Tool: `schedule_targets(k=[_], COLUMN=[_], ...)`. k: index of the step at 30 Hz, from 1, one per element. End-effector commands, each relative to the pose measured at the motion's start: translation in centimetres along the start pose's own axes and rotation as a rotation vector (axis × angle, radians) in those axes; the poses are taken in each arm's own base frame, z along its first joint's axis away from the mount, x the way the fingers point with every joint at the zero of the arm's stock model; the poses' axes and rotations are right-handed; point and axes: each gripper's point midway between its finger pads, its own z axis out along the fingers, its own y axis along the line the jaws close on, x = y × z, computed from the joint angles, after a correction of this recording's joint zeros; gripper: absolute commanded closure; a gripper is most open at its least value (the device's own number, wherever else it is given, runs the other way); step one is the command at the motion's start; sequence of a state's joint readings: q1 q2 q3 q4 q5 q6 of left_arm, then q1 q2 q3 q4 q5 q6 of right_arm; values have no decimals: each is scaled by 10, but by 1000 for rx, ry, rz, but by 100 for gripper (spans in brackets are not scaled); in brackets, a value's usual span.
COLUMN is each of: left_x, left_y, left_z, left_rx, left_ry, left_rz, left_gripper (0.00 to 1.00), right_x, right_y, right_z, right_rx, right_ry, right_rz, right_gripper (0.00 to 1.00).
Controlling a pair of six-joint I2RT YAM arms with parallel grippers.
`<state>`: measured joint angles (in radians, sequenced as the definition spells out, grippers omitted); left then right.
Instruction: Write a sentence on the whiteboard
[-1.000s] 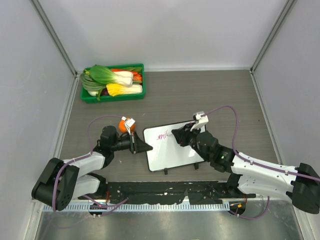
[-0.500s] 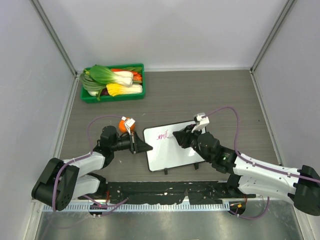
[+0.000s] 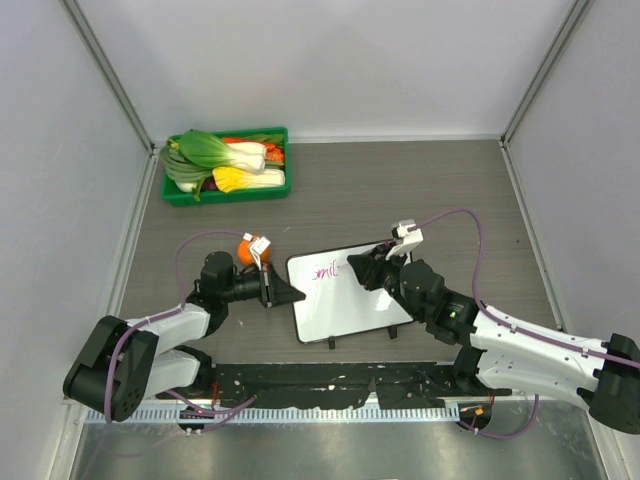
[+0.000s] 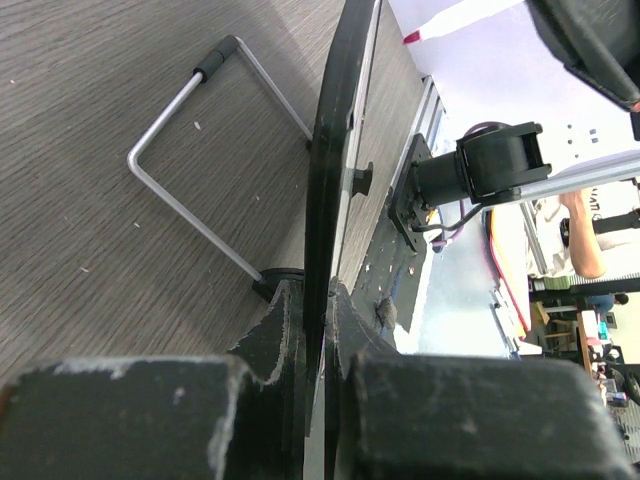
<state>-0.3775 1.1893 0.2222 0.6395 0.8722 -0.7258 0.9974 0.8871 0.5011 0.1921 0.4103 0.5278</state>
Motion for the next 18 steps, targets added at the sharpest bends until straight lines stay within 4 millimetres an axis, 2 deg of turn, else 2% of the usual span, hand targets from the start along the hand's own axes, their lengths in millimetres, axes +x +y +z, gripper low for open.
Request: schedule_targets(k=[1, 18], left_x=[-4, -3], left_y=[26, 26], left_z=[0, 0], left_rx=[-115, -116], left_ry=[-39, -36], left_rz=[41, 39], left_gripper=[100, 100], right_x=[-39, -6], right_y=[11, 0], right_z=[-1, 3], right_rx=[-4, 11], right_ry=[-99, -25], right_rz=[5, 21], right_gripper=[100, 99])
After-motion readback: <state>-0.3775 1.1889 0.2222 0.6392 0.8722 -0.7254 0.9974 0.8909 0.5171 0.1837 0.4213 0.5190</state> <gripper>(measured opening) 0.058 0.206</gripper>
